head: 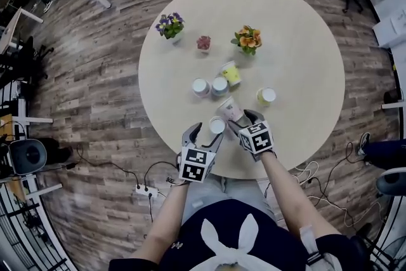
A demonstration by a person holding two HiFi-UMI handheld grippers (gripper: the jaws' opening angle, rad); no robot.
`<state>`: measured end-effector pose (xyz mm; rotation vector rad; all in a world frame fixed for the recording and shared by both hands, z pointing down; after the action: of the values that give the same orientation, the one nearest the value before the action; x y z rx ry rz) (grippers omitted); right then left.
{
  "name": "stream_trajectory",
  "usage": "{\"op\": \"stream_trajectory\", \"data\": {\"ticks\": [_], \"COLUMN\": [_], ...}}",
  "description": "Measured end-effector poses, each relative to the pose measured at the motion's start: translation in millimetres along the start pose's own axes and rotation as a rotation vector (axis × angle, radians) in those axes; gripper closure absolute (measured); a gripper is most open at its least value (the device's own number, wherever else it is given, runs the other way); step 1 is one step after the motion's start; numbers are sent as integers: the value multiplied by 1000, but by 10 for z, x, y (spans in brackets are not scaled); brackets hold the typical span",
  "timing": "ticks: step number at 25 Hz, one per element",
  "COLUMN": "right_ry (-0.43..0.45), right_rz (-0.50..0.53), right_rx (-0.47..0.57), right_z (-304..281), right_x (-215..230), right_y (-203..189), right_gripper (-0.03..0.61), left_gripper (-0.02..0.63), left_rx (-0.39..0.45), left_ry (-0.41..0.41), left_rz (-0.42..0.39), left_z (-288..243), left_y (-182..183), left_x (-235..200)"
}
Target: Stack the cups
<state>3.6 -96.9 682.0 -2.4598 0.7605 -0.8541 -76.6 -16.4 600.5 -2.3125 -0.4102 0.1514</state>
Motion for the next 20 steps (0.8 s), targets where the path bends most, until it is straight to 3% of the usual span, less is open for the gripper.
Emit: {"op": "stream_trajectory", "data": {"ticks": [6, 20], "right_ry": [-6, -59], "right_rz": [-15, 12], "right_rx": [5, 73], "right_z": [-16, 296], "right_x": [10, 4], "right_y": [-24, 107], "right_gripper": [330, 330], "left_gripper": [316, 316], "left_rx": [-4, -13], "left_ry": [-32, -75], "left_rz": [-16, -43], "left_z": [-36, -90], "left_y": [14, 12], "left_x": [-9, -72]}}
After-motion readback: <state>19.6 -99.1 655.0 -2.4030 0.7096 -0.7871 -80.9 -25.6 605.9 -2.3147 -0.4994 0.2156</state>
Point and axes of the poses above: the fingertips, and each gripper's own axes: z backward along the fingers, x to its right, y out of its top, the point moved 2 cm from there along z, backward along the fingers, and after that the axes turned 14 degrees about -z, right-handed, at the moved point
